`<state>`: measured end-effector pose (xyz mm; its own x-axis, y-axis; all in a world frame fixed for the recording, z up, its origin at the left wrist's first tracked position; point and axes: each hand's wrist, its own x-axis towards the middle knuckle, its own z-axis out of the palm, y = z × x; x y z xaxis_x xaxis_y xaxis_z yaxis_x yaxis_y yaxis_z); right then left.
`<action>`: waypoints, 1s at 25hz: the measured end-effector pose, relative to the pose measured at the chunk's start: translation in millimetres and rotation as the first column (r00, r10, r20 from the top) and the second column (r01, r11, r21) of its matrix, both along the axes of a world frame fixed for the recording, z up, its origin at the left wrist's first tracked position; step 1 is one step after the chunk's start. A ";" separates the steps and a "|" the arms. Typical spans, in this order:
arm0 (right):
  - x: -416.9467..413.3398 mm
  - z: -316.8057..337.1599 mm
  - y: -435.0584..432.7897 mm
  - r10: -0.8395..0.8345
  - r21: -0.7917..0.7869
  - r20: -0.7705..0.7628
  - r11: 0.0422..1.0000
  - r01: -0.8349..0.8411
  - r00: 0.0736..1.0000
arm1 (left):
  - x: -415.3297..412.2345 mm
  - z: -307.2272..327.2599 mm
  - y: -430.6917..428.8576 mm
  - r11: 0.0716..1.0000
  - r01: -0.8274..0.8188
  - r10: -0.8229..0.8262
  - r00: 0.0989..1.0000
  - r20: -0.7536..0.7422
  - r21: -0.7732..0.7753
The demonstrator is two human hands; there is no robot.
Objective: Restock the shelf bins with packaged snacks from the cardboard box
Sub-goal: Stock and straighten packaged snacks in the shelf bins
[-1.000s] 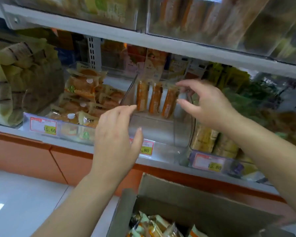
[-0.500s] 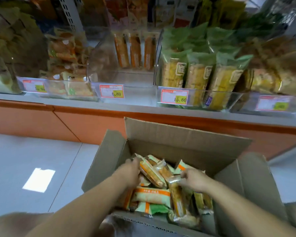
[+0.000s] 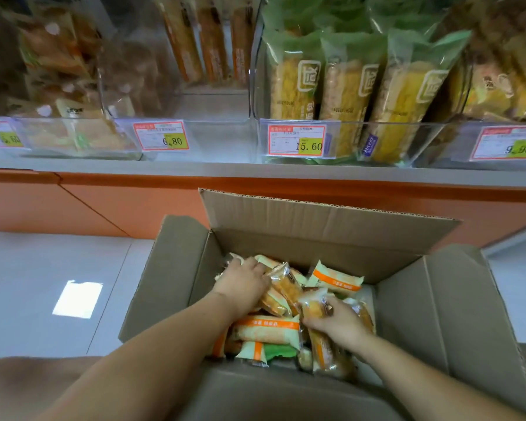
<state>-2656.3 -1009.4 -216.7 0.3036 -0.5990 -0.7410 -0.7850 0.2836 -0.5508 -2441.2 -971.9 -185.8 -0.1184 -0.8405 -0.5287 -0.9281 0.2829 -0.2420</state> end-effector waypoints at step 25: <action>17.6 113.9 -20.2 -0.341 0.203 0.469 0.939 0.276 0.815 | 68.5 117.7 9.1 0.585 -0.320 0.793 0.032 -0.608 0.745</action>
<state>-2638.8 -1029.7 -102.8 0.4596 -0.6397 -0.6161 -0.2804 0.5537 -0.7841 -2372.6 -962.8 -68.2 -0.2357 -0.6755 -0.6987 -0.3497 -0.6119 0.7094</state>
